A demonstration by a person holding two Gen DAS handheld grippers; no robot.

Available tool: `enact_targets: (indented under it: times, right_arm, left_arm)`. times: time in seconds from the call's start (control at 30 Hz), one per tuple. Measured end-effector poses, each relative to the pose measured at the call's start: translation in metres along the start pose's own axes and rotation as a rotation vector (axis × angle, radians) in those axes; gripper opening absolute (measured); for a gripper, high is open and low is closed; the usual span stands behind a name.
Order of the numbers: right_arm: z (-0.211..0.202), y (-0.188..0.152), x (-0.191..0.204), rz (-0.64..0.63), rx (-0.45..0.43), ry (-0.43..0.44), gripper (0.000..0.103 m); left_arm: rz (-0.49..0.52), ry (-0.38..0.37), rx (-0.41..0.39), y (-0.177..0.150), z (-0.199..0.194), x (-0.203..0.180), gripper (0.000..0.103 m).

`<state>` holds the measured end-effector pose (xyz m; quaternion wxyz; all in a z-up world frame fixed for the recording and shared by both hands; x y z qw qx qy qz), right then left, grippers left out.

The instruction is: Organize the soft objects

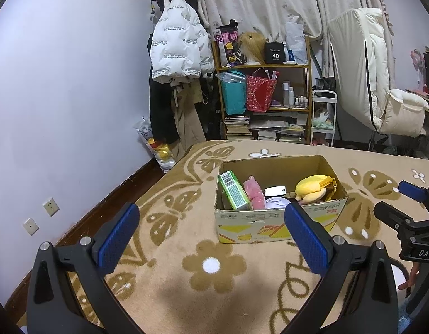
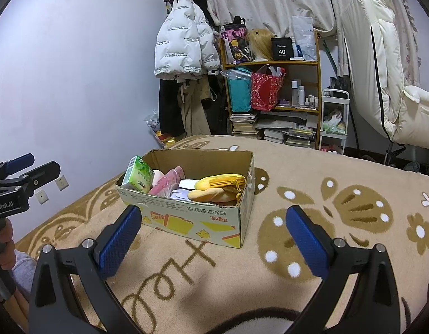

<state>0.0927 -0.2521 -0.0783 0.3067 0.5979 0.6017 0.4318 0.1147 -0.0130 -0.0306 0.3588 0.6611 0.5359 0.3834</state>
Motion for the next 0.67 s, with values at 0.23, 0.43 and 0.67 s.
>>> enact_targets:
  times: [0.23, 0.43, 0.67]
  right_arm:
    - [-0.0002, 0.0004, 0.0000, 0.001, 0.000, -0.001, 0.103]
    - [0.0000, 0.0002, -0.0013, 0.001, 0.000, -0.004, 0.103]
    - [0.0006, -0.0040, -0.0027, 0.003, 0.000, -0.009, 0.103]
  left_arm:
    - [0.010, -0.002, 0.004, -0.0005, -0.0007, -0.0020, 0.103]
    - [0.027, -0.005, 0.009, -0.0011, -0.0001, -0.0066, 0.103]
    - [0.028, -0.009, 0.011, -0.0022, -0.0003, -0.0077, 0.103]
Point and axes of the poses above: each gripper's, at about its wrist camera, not at the fingertips, and z roughly the way its jaws point, x to its left, y to its top, the point moved 9 cm from there along z, roughly the way its jaws point, and after that the axes turned 1 degree about -x, right-handed, at the moved point
